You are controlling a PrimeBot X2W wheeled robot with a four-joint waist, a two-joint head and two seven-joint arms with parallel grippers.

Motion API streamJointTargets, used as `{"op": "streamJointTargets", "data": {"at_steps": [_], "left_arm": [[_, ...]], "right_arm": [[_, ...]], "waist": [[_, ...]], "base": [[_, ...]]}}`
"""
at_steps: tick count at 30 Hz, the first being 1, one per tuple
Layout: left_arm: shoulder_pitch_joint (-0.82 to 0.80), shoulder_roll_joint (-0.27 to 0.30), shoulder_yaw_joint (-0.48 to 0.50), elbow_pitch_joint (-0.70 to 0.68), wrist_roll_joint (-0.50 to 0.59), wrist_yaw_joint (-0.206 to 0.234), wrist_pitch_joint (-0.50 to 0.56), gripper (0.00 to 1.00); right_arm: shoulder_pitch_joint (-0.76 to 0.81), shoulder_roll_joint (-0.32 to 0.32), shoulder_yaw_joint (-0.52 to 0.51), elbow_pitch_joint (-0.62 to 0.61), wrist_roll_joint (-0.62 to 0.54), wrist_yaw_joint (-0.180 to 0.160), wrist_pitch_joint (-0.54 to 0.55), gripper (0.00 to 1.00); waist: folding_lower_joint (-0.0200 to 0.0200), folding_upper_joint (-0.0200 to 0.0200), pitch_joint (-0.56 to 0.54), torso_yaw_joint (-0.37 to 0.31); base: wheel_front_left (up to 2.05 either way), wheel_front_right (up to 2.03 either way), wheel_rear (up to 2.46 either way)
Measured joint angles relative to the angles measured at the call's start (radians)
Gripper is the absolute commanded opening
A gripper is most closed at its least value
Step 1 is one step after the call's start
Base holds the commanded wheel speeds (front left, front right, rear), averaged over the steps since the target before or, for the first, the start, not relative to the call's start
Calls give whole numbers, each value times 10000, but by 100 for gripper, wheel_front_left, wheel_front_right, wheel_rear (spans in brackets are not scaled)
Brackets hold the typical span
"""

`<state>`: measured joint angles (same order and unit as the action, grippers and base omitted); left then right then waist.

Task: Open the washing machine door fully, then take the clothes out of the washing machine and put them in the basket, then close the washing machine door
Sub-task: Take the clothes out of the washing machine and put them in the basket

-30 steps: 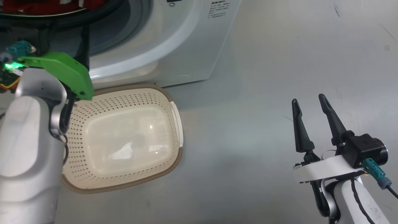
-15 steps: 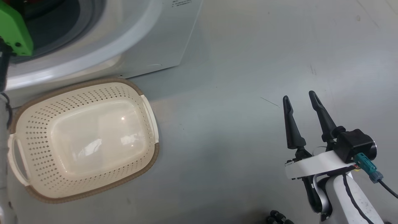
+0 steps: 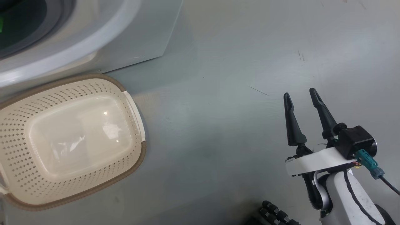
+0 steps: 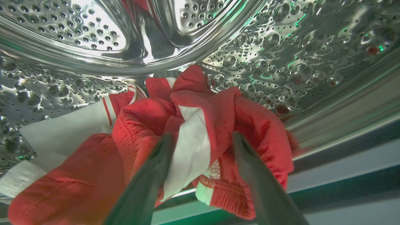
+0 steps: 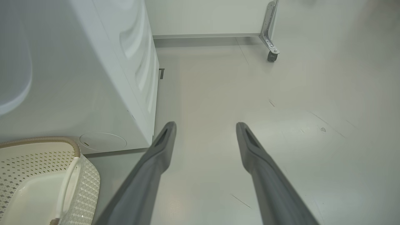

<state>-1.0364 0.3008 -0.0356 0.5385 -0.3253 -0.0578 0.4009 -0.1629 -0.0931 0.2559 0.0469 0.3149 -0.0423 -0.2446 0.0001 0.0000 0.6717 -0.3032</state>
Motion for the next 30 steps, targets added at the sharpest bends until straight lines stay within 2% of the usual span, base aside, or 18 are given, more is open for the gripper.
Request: {"op": "streamJointTargets", "data": {"at_steps": [2,3,4,5,18,30], "left_arm": [[-144,2,8,178,-12,0,102,98],[-178,0,6,265,-12,0,102,75],[-196,0,6,337,-12,0,102,25],[-208,0,-8,420,-25,-15,138,0],[-353,-21,96,892,-180,-88,-278,0],[59,-343,209,644,-199,-167,-2297,0]], "right_arm": [[-12,4,-48,58,0,0,-4,100],[-21,6,-67,94,0,0,-25,100],[-28,6,-81,109,0,0,-29,100],[-35,6,-94,125,0,0,-29,100],[-319,27,-253,232,-31,61,-33,100],[-400,44,-614,219,-153,61,-46,100]], "waist": [[0,0,63,-33],[0,0,82,-47],[0,0,94,-55],[-1,0,101,-58],[-1,0,182,64],[-1,0,-111,495]], "base": [[0,0,0],[0,0,0],[0,0,0],[0,0,0],[0,0,0],[0,0,0]]}}
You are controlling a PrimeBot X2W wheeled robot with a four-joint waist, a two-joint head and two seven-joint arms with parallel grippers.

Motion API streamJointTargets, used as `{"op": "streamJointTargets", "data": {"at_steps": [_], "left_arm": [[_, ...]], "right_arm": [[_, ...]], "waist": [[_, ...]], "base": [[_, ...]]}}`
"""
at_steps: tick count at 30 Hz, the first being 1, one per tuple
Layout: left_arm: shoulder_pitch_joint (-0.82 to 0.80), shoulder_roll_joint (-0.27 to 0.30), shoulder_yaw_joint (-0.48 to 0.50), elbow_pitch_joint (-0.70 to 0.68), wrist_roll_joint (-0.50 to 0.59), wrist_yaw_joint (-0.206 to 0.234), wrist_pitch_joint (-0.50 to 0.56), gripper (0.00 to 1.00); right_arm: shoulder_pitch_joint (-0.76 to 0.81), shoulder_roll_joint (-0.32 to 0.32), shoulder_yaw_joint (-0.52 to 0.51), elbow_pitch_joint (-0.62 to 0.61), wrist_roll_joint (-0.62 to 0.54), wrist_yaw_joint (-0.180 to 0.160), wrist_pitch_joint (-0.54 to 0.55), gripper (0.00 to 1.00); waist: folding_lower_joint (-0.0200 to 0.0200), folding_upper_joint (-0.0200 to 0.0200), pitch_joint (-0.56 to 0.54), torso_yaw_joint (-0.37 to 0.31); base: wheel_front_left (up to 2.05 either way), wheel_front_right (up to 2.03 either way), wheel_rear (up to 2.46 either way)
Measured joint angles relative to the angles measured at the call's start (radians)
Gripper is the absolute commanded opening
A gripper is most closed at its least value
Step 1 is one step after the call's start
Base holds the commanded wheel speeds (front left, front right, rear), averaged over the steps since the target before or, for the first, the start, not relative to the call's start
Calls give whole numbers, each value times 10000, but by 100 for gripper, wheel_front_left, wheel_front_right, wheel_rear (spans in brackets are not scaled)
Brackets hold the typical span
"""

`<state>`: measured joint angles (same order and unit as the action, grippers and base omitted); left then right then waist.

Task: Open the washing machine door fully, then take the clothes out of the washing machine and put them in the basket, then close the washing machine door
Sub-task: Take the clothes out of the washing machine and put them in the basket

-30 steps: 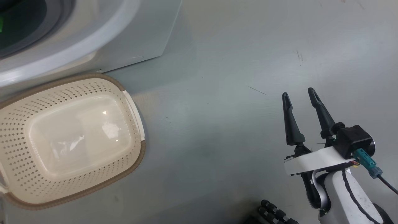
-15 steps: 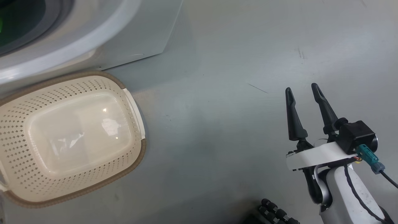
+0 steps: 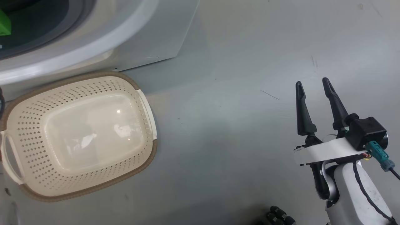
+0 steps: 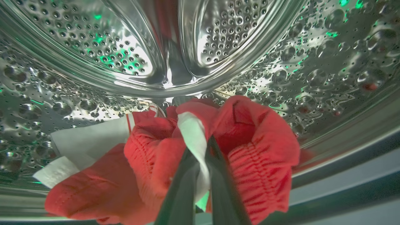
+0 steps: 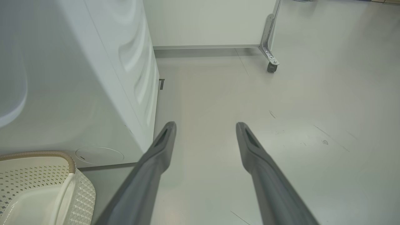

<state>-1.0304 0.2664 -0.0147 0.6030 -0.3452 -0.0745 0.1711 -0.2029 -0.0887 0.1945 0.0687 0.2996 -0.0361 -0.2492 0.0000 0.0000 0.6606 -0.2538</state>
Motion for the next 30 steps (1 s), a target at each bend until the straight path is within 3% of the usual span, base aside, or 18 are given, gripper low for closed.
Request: {"op": "streamJointTargets", "data": {"at_steps": [18,30], "left_arm": [[3023,-1110,-238,-949,67,-12,-3168,0],[5122,-1524,-696,-1766,640,349,-3944,0]], "right_arm": [[233,-199,-198,245,-301,44,0,100],[860,-384,-157,479,-483,82,0,100]], "waist": [[0,0,-1255,774],[0,0,-2455,1227]], "base": [[0,0,0],[0,0,0]]}}
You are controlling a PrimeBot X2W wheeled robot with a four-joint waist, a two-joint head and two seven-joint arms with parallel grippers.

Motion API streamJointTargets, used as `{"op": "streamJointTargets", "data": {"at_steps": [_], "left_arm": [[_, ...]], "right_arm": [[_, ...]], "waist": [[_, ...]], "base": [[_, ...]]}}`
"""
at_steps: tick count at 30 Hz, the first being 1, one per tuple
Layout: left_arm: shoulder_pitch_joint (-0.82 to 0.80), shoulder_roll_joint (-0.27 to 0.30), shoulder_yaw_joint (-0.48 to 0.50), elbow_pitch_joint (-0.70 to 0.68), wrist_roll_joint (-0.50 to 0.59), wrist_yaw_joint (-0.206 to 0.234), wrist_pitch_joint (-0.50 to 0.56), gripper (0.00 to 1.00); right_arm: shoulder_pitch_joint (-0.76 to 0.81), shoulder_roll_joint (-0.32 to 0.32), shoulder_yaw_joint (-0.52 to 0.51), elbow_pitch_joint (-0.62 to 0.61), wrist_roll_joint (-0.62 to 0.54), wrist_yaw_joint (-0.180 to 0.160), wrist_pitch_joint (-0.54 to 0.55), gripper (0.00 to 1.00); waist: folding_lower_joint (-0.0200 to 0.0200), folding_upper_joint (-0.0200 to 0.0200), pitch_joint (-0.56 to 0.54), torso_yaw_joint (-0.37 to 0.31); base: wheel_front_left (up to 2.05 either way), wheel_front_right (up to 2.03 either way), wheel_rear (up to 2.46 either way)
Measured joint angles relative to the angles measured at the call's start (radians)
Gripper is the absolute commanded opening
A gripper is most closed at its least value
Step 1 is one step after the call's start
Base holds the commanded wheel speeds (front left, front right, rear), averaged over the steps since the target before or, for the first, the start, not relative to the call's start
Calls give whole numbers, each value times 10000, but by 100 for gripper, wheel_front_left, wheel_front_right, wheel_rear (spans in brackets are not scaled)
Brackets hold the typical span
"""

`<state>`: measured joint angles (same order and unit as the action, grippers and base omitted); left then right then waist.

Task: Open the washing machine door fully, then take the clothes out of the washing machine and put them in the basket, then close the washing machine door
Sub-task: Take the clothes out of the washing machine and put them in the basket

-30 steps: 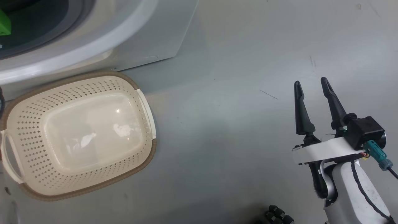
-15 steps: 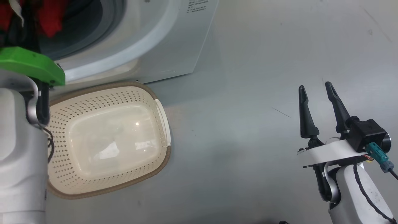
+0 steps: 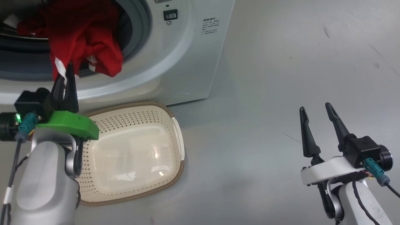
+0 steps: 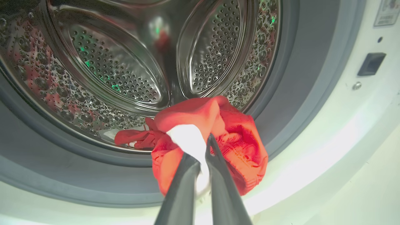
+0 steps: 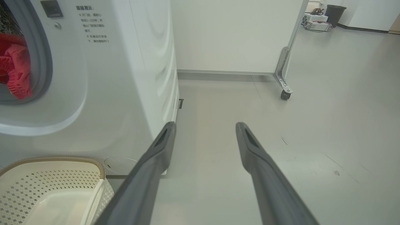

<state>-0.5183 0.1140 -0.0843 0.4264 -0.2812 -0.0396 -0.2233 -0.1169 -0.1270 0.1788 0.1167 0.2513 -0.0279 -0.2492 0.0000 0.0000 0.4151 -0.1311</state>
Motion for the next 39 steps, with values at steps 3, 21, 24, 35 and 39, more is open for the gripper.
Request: {"op": "streamJointTargets", "data": {"at_steps": [3,21,24,35,39], "left_arm": [[563,-61,-121,-230,123,96,-67,0],[2769,-351,-408,-2013,309,711,-169,0],[2975,-349,-391,-2510,378,792,-171,0],[4709,-431,-1143,-3413,336,848,740,0],[4960,-502,-1208,-2957,23,773,1003,0]], "right_arm": [[154,-13,42,46,-2,2,0,100],[891,-44,244,92,-27,4,0,100],[941,-40,268,75,-27,4,6,100],[1104,-15,353,-489,-27,-8,173,100],[1090,-13,451,-594,-29,4,242,100]], "waist": [[0,0,-303,122],[-1,0,-1802,936],[-1,0,-2013,1044],[-1,0,-1878,1186],[-1,0,-1674,1161]], "base": [[0,0,0],[0,0,0],[0,0,0],[0,0,0],[0,0,0]]}}
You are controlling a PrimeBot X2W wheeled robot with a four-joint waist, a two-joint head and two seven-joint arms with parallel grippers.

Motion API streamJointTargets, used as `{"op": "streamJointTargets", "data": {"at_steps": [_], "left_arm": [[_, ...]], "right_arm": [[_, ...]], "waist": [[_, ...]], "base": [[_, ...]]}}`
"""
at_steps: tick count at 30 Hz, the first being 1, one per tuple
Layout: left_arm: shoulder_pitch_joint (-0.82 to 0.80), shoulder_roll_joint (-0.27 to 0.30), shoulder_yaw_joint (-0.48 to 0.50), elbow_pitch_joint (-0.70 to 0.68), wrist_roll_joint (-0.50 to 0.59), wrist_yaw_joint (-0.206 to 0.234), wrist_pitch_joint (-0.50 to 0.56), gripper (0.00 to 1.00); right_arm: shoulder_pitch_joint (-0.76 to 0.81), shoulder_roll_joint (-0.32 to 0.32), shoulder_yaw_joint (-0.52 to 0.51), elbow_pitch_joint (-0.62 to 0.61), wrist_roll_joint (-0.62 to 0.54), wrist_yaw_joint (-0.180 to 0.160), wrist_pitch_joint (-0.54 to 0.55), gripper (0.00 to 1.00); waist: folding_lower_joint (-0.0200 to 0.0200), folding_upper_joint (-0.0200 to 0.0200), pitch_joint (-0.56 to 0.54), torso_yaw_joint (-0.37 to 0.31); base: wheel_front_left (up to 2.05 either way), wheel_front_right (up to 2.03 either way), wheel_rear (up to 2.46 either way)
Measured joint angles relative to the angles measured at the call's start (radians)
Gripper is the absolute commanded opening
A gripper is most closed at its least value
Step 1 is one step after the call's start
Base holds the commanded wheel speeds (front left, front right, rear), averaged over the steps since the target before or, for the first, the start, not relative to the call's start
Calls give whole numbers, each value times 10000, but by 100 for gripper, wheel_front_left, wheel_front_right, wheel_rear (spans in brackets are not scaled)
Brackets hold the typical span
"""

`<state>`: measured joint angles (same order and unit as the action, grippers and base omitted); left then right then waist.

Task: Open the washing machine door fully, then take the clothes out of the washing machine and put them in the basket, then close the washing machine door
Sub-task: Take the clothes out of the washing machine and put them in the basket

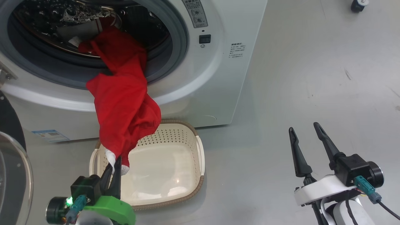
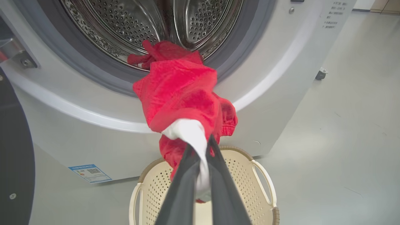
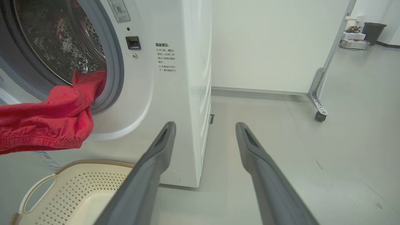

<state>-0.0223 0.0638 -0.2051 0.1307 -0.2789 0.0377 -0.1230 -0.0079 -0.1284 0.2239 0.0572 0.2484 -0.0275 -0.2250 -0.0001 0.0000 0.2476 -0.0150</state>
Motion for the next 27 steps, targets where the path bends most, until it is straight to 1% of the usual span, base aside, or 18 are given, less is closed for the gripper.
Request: {"op": "streamJointTargets", "data": {"at_steps": [4,6,12,14,18,22,27], "left_arm": [[105,-75,-23,449,-460,0,228,0],[105,-94,10,696,-566,0,297,0],[5,-102,42,1544,-719,-2,608,0],[-113,-100,100,1783,-780,-4,608,0],[-896,-111,94,2313,-882,-92,779,0],[-1517,-136,270,3001,-1156,-157,882,0],[-2275,-127,305,3852,-1170,-276,1135,0]], "right_arm": [[-40,8,33,-165,0,4,40,100],[-58,8,38,-215,0,73,42,100],[-238,8,79,-366,0,90,98,100],[-340,10,138,-443,0,169,100,100],[-512,8,134,-564,0,176,100,100],[-685,10,184,-614,0,261,100,100],[-887,19,186,-702,2,263,98,100]], "waist": [[0,0,307,-86],[0,0,450,-132],[0,0,924,-303],[0,0,1093,-376],[0,0,1459,-518],[0,0,1840,-669],[0,0,2323,-885]], "base": [[0,0,0],[0,0,0],[0,0,0],[0,0,0],[0,0,0],[0,0,0],[0,0,0]]}}
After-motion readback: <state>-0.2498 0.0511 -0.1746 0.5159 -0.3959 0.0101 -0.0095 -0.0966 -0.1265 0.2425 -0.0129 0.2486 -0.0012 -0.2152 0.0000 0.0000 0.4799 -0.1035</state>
